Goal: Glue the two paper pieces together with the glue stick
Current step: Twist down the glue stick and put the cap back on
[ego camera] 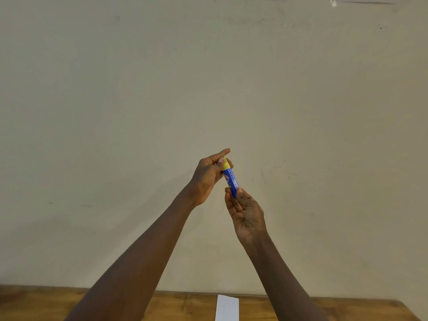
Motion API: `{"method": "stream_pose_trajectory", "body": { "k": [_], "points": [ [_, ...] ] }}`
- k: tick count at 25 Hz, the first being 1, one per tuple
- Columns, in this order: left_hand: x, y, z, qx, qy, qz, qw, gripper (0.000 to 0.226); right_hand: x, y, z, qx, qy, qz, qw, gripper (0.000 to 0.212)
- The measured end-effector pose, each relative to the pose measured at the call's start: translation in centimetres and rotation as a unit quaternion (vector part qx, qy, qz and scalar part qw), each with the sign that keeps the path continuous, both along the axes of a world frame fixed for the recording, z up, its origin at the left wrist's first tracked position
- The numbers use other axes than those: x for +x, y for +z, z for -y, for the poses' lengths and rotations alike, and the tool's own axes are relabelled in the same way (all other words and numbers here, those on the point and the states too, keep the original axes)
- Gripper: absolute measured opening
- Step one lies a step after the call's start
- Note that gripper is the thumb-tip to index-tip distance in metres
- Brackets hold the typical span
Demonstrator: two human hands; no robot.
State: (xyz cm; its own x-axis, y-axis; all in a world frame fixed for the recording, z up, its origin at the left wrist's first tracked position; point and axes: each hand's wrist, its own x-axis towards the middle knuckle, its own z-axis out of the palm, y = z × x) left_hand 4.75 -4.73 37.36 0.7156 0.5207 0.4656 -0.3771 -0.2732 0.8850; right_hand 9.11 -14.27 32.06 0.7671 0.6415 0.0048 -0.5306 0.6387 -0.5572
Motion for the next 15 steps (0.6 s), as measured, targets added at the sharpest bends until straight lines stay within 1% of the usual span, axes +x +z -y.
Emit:
{"method": "stream_pose_trajectory", "body": {
  "k": [5,11,13,14,15],
  "points": [
    [0.2,-0.5,-0.3,0.061,0.044,0.0,0.997,0.035,-0.3,0.1,-0.4,-0.016,-0.014,-0.022,1.0,0.007],
    [0.6,-0.8,-0.2,0.084,0.027,-0.002,0.996,0.033,-0.1,-0.1,-0.5,-0.025,-0.007,-0.026,0.999,0.009],
    [0.5,-1.0,-0.3,0.103,0.032,-0.013,0.994,0.034,0.2,-0.5,-0.2,-0.035,-0.007,0.012,0.999,0.008],
    [0.5,-1.0,-0.4,0.117,0.032,-0.023,0.992,0.034,0.4,-0.6,-0.1,-0.057,-0.007,0.061,0.996,0.007],
    [0.7,-1.1,-0.4,0.133,0.028,-0.037,0.99,0.034,0.6,-0.8,0.0,-0.105,-0.017,0.14,0.984,0.005]
  ]
}}
